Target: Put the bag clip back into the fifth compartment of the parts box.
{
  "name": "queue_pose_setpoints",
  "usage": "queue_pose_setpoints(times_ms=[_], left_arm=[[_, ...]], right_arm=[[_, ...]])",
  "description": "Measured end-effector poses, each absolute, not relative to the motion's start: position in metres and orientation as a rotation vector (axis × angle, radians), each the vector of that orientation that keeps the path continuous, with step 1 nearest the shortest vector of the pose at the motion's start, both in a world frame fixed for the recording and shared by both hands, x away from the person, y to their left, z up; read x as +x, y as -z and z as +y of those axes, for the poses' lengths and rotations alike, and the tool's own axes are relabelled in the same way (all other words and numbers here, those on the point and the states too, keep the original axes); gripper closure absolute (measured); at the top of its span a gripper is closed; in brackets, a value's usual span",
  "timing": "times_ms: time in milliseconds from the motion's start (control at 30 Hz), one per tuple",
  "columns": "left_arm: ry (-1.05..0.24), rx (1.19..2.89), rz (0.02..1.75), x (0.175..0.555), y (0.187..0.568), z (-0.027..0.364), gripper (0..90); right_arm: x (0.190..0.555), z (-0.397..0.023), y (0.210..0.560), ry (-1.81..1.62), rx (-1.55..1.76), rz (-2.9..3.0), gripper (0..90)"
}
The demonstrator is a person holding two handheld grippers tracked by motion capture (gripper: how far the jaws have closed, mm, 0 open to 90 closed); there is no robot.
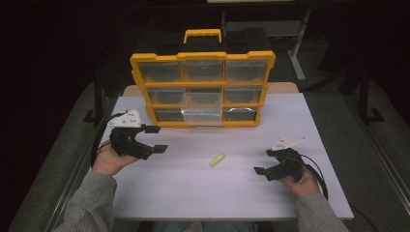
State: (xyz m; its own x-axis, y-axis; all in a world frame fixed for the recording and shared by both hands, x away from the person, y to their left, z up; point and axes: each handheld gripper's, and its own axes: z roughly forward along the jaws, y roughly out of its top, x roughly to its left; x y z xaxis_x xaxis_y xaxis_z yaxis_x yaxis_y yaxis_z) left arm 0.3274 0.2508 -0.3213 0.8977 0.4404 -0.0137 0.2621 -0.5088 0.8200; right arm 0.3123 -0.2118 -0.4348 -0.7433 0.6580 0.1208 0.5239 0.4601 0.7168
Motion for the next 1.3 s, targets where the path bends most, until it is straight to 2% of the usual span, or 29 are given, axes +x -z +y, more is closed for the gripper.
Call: queue_pose_setpoints(times_ms=[500, 1300], left_arm=[[-0.311, 2.124, 0.575, 0.314, 0.345, 0.258, 25.7], [-0.305, 2.098, 0.653, 0.305, 0.381, 0.272, 24.7]], right_arm=[[0.313, -0.217, 0.433, -1.169, 1.026, 2.524, 14.5], [0.311, -0.215, 0.432, -1.142, 1.000, 2.554, 15.6]])
